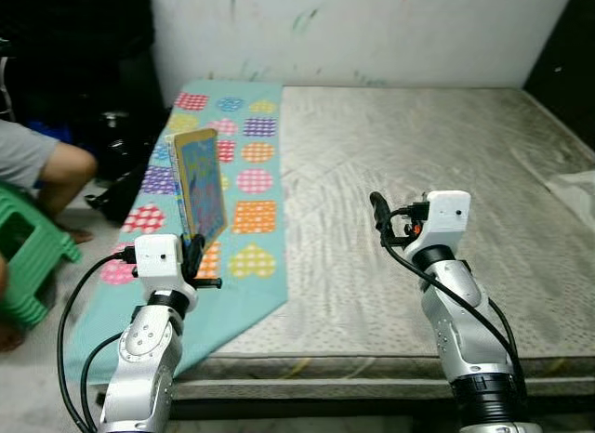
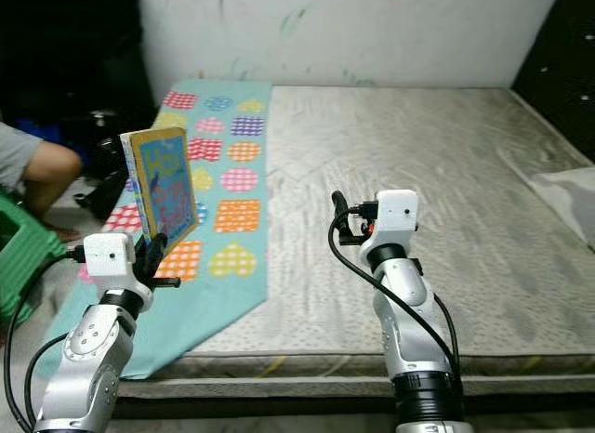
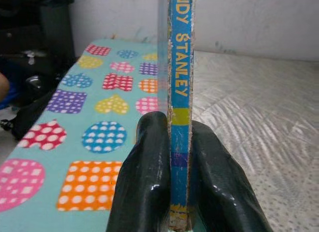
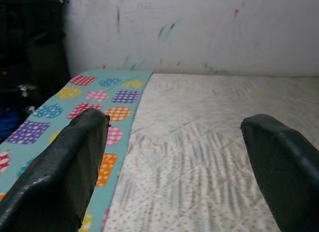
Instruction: Clean up the room
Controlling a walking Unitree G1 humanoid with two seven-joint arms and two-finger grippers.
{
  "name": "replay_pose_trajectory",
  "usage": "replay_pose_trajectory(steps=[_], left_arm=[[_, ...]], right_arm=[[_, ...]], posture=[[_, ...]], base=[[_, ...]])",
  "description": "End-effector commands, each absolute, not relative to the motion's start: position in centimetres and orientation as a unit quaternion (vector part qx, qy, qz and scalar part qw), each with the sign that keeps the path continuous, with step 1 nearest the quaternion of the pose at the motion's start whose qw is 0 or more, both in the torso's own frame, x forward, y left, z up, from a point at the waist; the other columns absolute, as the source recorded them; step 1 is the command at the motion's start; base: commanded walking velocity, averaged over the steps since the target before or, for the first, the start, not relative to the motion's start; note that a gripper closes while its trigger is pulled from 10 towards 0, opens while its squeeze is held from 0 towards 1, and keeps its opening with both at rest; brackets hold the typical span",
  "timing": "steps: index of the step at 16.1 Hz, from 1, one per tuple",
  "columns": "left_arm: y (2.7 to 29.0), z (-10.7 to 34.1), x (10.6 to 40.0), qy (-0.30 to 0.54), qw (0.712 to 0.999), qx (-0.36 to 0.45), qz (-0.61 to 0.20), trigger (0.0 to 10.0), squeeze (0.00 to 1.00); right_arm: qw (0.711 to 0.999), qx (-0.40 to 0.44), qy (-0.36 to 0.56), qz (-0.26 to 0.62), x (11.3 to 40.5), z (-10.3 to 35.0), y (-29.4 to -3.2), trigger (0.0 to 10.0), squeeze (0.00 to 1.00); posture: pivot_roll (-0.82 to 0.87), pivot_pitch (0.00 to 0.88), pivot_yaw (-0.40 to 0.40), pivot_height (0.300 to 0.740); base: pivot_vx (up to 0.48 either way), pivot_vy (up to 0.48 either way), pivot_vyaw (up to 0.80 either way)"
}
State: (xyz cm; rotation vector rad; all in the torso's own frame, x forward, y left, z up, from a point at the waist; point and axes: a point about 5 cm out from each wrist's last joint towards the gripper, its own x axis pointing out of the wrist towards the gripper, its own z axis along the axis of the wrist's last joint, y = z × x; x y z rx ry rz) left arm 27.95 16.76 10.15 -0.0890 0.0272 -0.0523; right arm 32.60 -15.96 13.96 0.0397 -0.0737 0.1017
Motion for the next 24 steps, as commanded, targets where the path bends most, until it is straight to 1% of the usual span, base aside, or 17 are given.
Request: replay_pose_trajectory(steps=[1,17,19,20,22,24], left_arm=[[16.50,11.27,28.23,-0.012,0.999,-0.037,-0.036,10.0,0.00],[16.56,11.17,28.19,-0.008,0.999,-0.038,-0.035,10.0,0.00],[16.37,11.32,28.18,-0.016,0.998,-0.043,-0.038,10.0,0.00],[16.18,11.52,28.07,-0.027,0.997,-0.051,-0.055,10.0,0.00],[16.09,11.53,27.96,-0.027,0.996,-0.047,-0.065,10.0,0.00],[15.96,11.61,27.89,-0.029,0.995,-0.060,-0.076,10.0,0.00]], right_arm=[[0.998,0.021,-0.041,0.049,32.86,14.23,-15.98,10.0,0.00],[0.998,0.026,-0.038,0.049,32.67,13.92,-15.92,10.0,0.00],[0.998,0.025,-0.039,0.048,32.70,13.97,-15.98,10.0,0.00],[0.998,0.025,-0.039,0.047,32.73,14.02,-16.05,10.0,0.00],[0.998,0.024,-0.041,0.045,32.72,14.07,-16.12,10.0,0.00],[0.998,0.025,-0.042,0.042,32.65,14.08,-16.26,10.0,0.00]], posture=[[-0.03,0.015,-0.001,0.740],[-0.03,0.028,-0.002,0.740],[-0.03,0.028,-0.001,0.740],[-0.03,0.029,0.000,0.740],[-0.03,0.029,0.000,0.740],[-0.03,0.029,0.002,0.740]], base=[[0.000,-0.337,0.00],[0.000,-0.361,0.00],[0.000,-0.126,0.00],[0.000,0.000,0.00],[0.000,0.000,0.00],[0.000,0.000,0.00]])
